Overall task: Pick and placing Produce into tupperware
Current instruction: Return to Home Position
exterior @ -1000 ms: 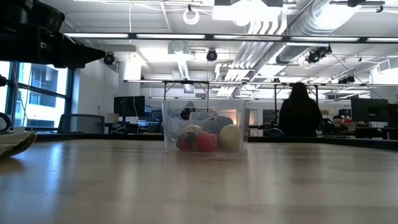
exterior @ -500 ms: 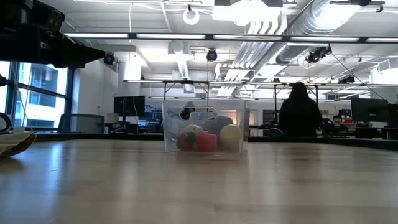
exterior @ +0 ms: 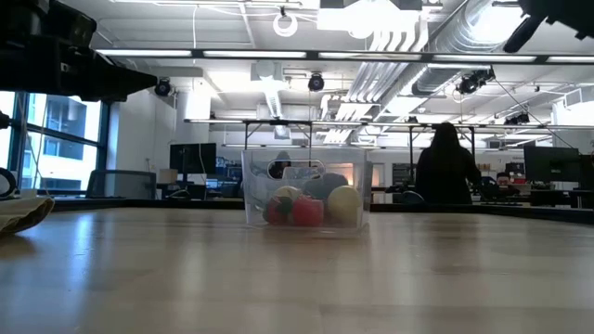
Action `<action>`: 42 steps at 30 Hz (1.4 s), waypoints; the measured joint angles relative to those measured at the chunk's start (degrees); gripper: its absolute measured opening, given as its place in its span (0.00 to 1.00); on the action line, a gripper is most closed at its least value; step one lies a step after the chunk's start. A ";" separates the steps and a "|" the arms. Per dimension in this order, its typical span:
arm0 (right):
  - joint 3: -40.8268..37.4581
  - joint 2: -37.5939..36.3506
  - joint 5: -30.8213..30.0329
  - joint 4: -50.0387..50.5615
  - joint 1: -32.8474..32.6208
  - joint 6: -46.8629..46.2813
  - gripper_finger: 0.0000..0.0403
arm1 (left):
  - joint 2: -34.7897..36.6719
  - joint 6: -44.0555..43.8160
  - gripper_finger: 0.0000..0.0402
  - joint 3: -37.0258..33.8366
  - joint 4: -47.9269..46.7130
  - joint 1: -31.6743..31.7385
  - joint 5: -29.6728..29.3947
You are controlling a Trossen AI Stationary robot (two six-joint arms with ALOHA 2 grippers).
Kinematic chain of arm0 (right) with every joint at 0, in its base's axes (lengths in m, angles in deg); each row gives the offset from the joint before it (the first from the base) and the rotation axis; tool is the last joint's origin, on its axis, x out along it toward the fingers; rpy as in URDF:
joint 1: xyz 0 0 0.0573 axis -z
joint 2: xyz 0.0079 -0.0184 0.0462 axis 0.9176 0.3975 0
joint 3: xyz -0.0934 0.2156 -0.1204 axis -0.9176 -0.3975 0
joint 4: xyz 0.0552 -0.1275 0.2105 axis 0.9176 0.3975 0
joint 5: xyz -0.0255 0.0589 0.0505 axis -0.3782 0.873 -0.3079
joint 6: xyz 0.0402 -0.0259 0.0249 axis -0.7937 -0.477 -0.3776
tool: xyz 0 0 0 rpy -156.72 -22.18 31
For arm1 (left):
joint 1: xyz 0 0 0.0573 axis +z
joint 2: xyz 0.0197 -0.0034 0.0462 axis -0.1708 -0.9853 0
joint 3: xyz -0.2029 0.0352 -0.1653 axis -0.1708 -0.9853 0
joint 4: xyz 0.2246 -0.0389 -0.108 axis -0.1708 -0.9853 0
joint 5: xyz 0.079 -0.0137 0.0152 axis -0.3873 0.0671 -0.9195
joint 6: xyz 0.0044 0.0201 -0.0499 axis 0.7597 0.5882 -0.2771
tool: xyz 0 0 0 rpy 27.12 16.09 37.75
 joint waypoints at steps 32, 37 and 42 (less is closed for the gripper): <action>-5.54 0.65 -9.67 30.19 0.00 9.97 0.00 | 0.00 0.00 0.01 0.00 0.00 0.00 0.00; -5.52 1.05 -6.91 30.54 -0.02 9.36 0.00 | -0.01 0.00 0.01 0.00 -0.02 0.02 0.00; -5.48 1.05 -6.76 30.66 0.00 9.09 0.00 | 0.00 0.00 0.01 0.00 -0.02 0.00 0.00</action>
